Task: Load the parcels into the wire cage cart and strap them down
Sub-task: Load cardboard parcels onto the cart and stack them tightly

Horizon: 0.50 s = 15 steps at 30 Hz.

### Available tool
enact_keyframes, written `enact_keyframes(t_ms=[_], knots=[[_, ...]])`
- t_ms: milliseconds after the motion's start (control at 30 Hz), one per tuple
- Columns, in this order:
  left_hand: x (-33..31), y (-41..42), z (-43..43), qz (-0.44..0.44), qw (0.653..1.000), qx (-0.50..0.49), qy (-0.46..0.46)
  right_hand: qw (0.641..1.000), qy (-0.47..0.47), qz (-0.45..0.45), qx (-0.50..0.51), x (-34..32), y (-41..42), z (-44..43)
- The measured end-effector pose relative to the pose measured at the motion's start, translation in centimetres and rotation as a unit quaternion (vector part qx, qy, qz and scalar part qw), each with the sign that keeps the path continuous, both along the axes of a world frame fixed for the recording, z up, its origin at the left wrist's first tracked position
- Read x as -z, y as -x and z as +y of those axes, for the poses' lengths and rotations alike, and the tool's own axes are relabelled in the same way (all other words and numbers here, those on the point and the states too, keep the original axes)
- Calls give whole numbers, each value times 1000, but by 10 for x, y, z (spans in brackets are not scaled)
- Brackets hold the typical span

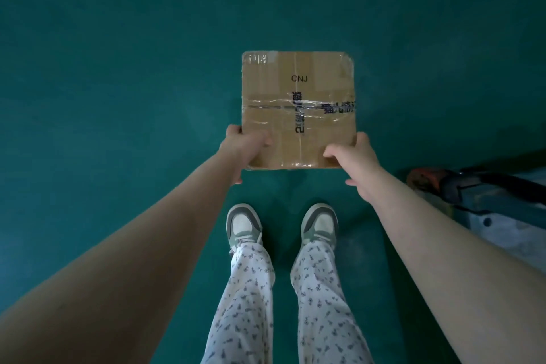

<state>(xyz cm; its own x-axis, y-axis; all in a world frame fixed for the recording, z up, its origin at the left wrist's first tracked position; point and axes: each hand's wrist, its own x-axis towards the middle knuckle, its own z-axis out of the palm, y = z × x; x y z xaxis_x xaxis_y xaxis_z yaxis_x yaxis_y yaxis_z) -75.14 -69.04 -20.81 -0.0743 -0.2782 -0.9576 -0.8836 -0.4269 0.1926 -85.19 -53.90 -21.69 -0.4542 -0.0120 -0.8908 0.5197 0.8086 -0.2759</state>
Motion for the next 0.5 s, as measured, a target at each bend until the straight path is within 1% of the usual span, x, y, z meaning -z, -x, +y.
enact_keyframes(t_ms=[100,233,400,500], knots=[[-36,18,-18,19,1000,-16,18,999,33,-12,31,-35,13,-14],[-94,38,-34,63,996,-36,42,995,69,-3,74,-92,32,-29],[-177,54,-45,127,986,-81,66,986,121,13,116,-179,49,-38],[-228,60,-45,149,981,-101,73,975,163,20,147,-231,55,-37]])
